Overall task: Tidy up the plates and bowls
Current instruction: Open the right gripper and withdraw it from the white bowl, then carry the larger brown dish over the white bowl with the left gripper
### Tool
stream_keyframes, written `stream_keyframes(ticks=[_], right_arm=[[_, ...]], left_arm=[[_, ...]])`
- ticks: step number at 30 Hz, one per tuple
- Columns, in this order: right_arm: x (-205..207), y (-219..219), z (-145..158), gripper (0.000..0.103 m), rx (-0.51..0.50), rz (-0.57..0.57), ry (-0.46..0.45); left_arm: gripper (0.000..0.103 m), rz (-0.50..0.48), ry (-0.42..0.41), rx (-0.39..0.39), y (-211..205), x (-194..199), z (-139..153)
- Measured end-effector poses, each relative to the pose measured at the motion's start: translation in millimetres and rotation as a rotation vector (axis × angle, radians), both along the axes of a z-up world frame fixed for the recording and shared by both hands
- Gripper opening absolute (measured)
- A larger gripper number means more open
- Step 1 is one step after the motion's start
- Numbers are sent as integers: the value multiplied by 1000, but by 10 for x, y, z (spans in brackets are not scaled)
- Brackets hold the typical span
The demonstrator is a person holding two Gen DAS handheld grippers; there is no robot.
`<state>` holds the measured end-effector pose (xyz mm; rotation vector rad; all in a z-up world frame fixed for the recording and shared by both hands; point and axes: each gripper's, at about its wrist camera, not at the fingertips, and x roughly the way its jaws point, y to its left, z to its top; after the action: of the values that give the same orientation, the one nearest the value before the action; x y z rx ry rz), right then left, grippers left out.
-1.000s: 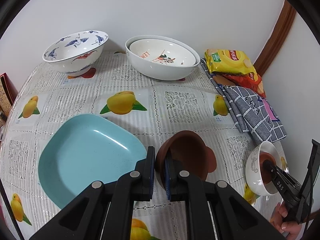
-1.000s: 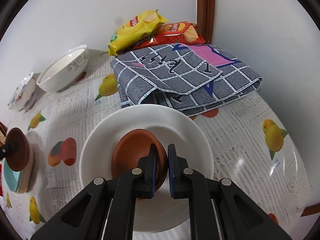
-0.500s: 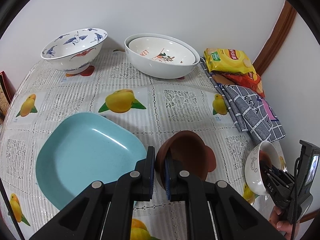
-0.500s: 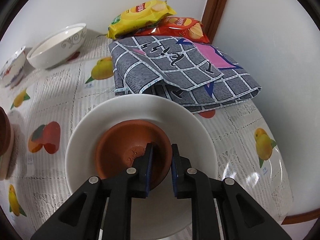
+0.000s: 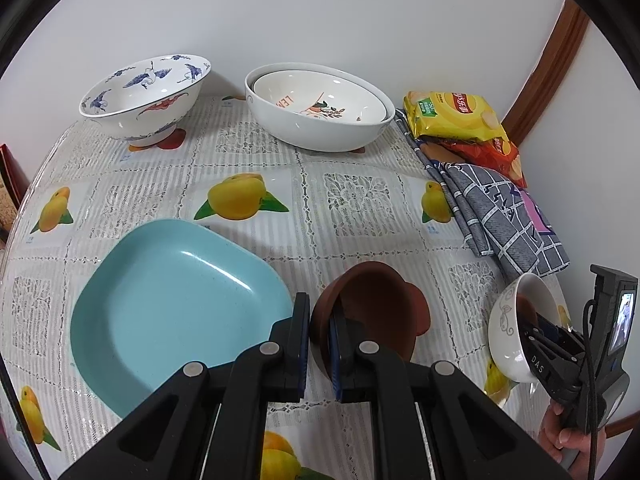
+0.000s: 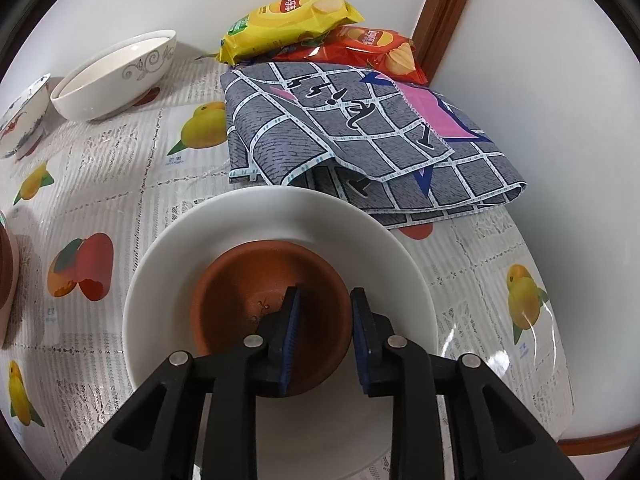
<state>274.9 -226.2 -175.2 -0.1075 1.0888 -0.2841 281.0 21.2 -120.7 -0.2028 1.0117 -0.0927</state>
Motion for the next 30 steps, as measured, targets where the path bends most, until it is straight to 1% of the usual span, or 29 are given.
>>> stream_keyframes(ticks=[1,6,9,10,15,18,24,30], right_arm=[[-8,-2,10,32,3,0,-4],[-58,6,45,34,14,13,-15],[-103,13,83,41,4,21,-25],[-116,9,98,41,4,24,-29],[-225,-21,192,41,34,35,-53],[-304,-36,254,41,33,39,-67],[-561,-159,498,42,101,60,-142],[-763,-408,707,43,120,31,-204]], left_arm=[[9,-1,0,-1,-2,-5,3],[9,-4,-3,-1,-30,-34,31],[9,-9,-6,0,-62,-59,62],[9,-11,-8,2,-80,-71,76],[9,-30,-16,9,-204,-112,149],[9,-53,-20,4,-307,-145,200],[9,-85,-25,24,-577,-218,279],[9,-128,-44,43,-918,-309,389]])
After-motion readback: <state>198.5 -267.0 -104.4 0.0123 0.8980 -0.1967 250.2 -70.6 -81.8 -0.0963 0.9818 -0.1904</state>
